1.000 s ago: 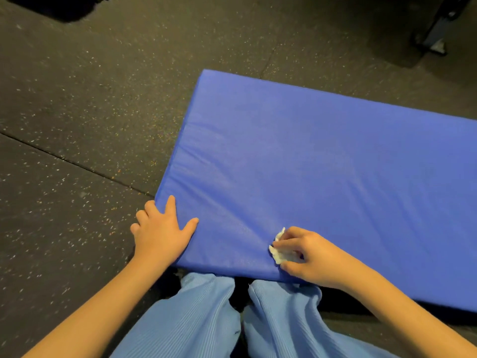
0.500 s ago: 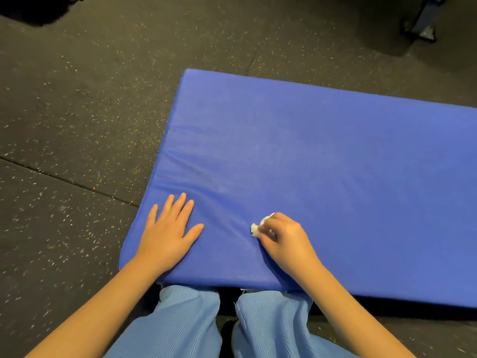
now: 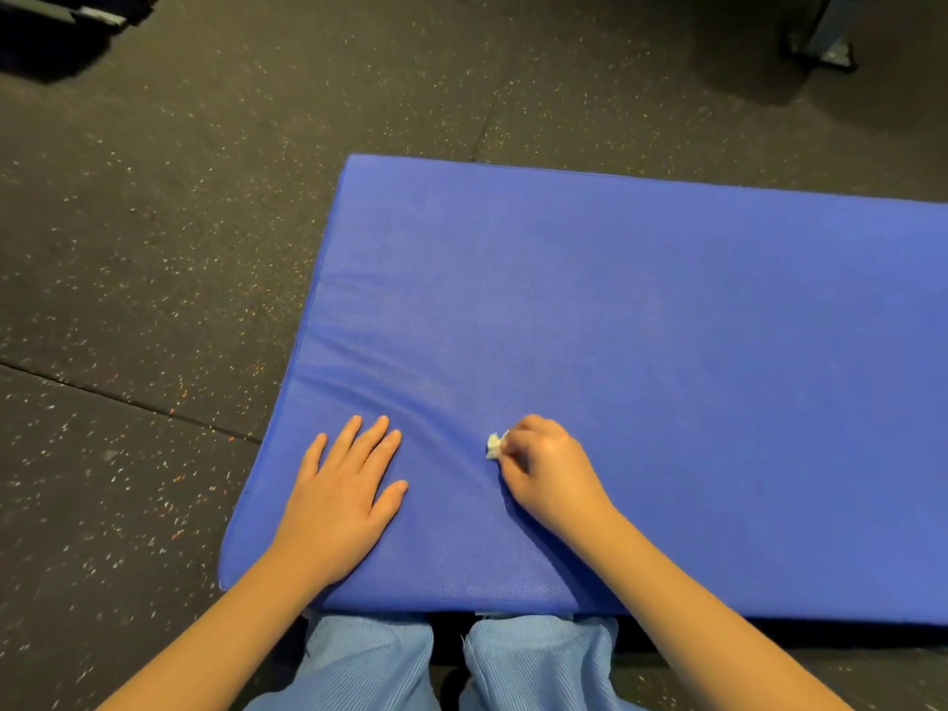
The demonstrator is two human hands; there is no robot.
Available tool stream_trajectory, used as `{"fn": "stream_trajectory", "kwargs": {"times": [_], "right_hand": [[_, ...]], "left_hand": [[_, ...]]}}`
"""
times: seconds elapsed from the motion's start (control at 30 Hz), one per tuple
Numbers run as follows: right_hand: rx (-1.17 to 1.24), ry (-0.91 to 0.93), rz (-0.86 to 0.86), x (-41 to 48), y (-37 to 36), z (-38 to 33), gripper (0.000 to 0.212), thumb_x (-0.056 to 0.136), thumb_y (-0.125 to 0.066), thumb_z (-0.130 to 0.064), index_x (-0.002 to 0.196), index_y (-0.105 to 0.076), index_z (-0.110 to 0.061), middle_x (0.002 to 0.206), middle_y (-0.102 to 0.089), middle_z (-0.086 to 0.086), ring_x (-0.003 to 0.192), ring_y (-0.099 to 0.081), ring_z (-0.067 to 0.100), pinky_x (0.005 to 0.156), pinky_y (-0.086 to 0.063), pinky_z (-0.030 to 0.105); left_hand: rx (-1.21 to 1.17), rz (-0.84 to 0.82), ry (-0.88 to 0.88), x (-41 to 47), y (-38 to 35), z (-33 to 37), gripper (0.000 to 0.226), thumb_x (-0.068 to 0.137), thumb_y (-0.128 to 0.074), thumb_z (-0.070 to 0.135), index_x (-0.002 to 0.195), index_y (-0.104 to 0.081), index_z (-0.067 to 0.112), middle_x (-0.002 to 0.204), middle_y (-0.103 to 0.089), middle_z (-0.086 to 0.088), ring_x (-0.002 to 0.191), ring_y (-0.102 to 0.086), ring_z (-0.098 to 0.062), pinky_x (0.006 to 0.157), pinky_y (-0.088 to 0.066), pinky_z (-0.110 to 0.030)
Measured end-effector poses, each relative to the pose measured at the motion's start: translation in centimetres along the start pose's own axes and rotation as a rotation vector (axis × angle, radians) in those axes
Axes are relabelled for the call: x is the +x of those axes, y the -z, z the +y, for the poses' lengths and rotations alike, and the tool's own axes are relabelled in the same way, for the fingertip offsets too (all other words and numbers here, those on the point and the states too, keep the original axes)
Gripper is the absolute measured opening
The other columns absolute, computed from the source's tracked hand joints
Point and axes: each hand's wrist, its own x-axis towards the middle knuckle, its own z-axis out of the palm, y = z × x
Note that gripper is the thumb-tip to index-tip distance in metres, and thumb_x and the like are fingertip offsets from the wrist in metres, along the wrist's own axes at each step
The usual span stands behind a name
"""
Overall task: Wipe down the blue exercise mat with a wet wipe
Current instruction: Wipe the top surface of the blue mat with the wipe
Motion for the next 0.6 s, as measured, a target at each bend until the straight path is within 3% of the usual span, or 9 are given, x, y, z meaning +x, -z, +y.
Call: {"fn": "stream_trajectory", "kwargs": {"times": [0.07,0.13,0.23,0.33,0.4,0.5,0.6], "right_hand": [[0.061,0.069,-0.099,-0.8,1.0,0.4,0.019,0.092,-0.06,-0.016,0.083,-0.07,-0.003,0.094,-0.062,0.006,0.088,-0.057,0.026,0.074,-0.048,0.036],[0.065,0.058,-0.152,0.2,1.9,1.0,0.022,0.093,-0.062,-0.023,0.082,-0.069,-0.005,0.09,-0.06,0.003,0.084,-0.056,0.021,0.073,-0.047,0.033],[-0.016,-0.066,-0.049,4.0,2.3,2.6,0.03,0.095,-0.059,-0.024,0.076,-0.064,-0.002,0.086,-0.057,0.009,0.081,-0.055,0.027,0.069,-0.045,0.035],[-0.016,-0.24,0.131,5.9,1.7,2.8,0.029,0.094,-0.058,-0.015,0.072,-0.058,0.003,0.077,-0.051,0.008,0.075,-0.05,0.028,0.06,-0.038,0.031],[-0.006,-0.184,0.1,4.8,0.8,1.4,0.021,0.091,-0.057,-0.008,0.072,-0.059,0.002,0.072,-0.045,0.0,0.071,-0.043,0.022,0.054,-0.029,0.019],[0.047,0.001,-0.037,2.8,0.2,1.0,0.02,0.09,-0.062,-0.014,0.075,-0.062,-0.002,0.081,-0.053,0.006,0.074,-0.05,0.025,0.06,-0.036,0.029],[0.004,-0.073,0.01,5.5,1.4,3.5,0.031,0.094,-0.06,-0.029,0.075,-0.063,-0.004,0.084,-0.054,0.007,0.076,-0.053,0.024,0.06,-0.04,0.032]], "left_hand": [[-0.059,-0.021,0.013,1.1,0.6,0.2,0.081,0.083,-0.008,0.063,0.149,-0.033,0.023,0.158,-0.022,0.007,0.148,-0.009,-0.016,0.118,-0.002,-0.039],[-0.038,-0.052,0.025,2.6,0.9,0.7,0.089,0.075,0.004,0.066,0.153,-0.018,0.028,0.161,-0.006,0.01,0.148,0.004,-0.015,0.118,0.004,-0.04],[0.031,-0.077,0.018,4.1,0.8,1.4,0.092,0.072,0.013,0.065,0.154,-0.007,0.029,0.161,0.004,0.011,0.148,0.012,-0.017,0.118,0.007,-0.043],[0.036,-0.085,0.015,3.8,0.5,1.6,0.089,0.075,0.01,0.064,0.154,-0.01,0.027,0.161,0.001,0.01,0.148,0.01,-0.018,0.117,0.008,-0.043],[0.026,-0.076,0.017,3.8,0.5,1.4,0.085,0.081,0.002,0.062,0.153,-0.02,0.025,0.161,-0.009,0.007,0.149,0.001,-0.022,0.117,0.002,-0.046],[0.091,-0.084,-0.003,3.8,0.2,1.3,0.068,0.091,-0.021,0.054,0.143,-0.046,0.018,0.151,-0.039,-0.001,0.142,-0.031,-0.03,0.11,-0.024,-0.055],[0.099,-0.082,0.007,3.9,-0.2,1.3,0.065,0.092,-0.025,0.052,0.142,-0.047,0.017,0.15,-0.041,-0.001,0.14,-0.033,-0.031,0.111,-0.025,-0.055]]}}
